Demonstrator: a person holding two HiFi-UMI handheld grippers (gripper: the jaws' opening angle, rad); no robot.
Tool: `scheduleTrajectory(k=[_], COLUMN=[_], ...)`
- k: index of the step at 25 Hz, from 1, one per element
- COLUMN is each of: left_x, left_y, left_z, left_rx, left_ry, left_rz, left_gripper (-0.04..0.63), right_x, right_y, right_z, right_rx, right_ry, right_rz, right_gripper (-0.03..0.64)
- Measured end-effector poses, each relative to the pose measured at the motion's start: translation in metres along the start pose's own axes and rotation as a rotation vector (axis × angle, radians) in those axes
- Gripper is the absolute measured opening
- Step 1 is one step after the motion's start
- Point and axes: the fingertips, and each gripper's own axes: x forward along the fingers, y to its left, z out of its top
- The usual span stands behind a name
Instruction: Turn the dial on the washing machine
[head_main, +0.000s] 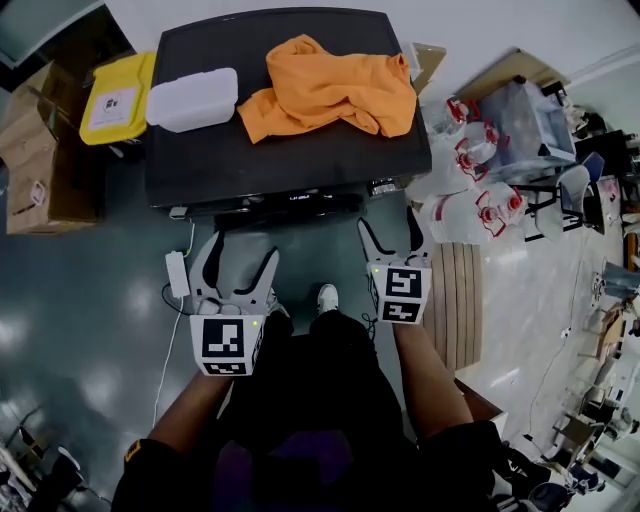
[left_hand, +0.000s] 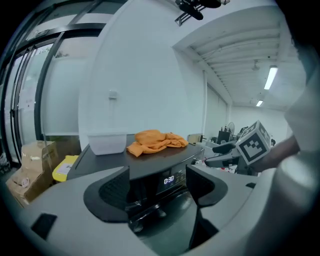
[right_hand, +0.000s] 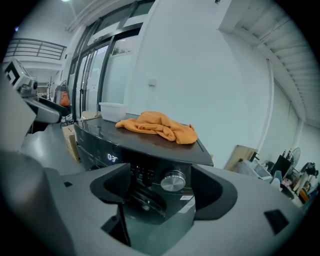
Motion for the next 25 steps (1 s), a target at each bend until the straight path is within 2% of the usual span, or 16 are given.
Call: scheduleTrajectory(k=[4,10,16,25], left_x=[0.006,0.02,0.041,0.073], left_y=[0.01,0.011,-0.001,-0.023], left_z=[-0.001,-0.006,-0.02,-0.056], left_rx=[-0.03,-0.085,-0.059,-0.052], left_ry=[-0.005,0.004,0.062,0.121], left_rz=[0.046,0.144,0.195,0.215], left_gripper=[0.334,0.334,0.333,0.333], right_x=[0.017,0.043,0.063,0.079], right_y=[-0.009,-0.02,-0.023,-0.022], right_z=[-0.007,-0.02,-0.037,-0.055], right_rx=[-0.021,-0.075,-0.095,-0.136], right_ry=[0.017,0.041,0.056,0.031], right_rz=[-0.008,0.028,0.077,0.091], right_gripper=[0.382,0.382,0.38,0.371])
